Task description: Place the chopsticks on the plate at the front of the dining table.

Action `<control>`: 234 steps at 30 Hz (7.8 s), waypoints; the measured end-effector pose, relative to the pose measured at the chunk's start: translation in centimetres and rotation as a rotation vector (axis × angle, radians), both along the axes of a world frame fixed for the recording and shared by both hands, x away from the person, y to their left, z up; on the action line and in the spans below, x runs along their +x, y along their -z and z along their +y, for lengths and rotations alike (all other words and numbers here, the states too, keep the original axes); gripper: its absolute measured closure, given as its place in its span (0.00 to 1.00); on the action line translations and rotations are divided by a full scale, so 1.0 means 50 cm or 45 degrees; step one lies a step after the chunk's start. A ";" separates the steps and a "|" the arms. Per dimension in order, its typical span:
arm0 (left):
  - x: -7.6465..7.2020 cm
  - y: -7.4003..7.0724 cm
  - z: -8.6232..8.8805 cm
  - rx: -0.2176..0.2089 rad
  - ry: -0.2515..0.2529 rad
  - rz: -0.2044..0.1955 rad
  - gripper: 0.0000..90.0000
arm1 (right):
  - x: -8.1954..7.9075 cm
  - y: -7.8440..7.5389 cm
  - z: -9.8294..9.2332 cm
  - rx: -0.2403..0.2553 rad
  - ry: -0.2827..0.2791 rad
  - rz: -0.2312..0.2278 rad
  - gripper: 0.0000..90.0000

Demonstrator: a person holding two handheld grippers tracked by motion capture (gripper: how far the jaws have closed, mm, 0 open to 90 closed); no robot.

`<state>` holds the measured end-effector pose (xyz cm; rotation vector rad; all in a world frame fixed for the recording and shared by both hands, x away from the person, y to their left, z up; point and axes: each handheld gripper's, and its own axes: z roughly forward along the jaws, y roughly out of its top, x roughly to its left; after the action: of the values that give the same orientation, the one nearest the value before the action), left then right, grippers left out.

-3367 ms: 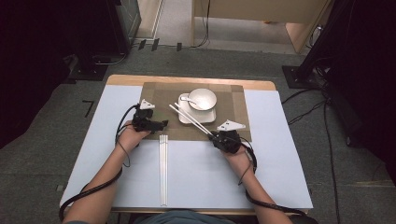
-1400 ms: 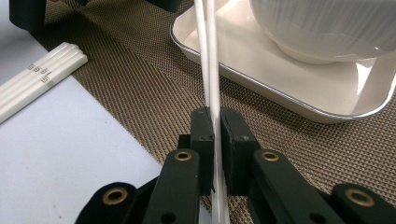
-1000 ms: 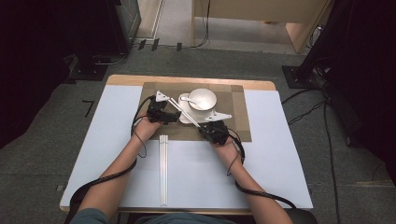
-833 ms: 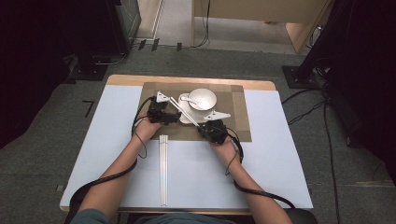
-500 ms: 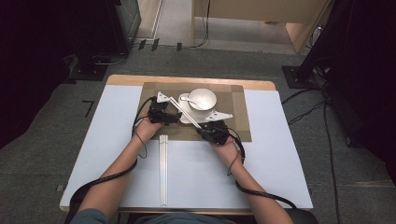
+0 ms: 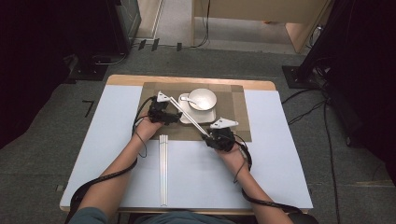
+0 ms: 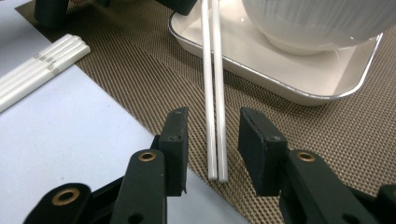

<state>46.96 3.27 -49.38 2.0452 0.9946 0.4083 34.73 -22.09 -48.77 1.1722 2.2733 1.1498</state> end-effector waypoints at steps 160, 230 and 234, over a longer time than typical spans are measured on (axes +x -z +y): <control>0.004 0.005 -0.026 -0.002 -0.062 0.060 0.17 | -0.005 0.021 0.117 0.014 -0.196 -0.017 0.51; -0.155 -0.024 0.144 0.083 0.044 0.106 0.17 | 0.032 0.002 -0.136 -0.092 -0.219 -0.035 0.28; -0.160 -0.020 0.168 0.073 0.037 0.106 0.17 | 0.030 0.011 -0.149 -0.098 -0.245 -0.003 0.27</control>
<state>38.97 11.65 -48.37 2.1408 1.0124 0.3429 36.25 -29.54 -49.32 0.9398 2.4484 1.1182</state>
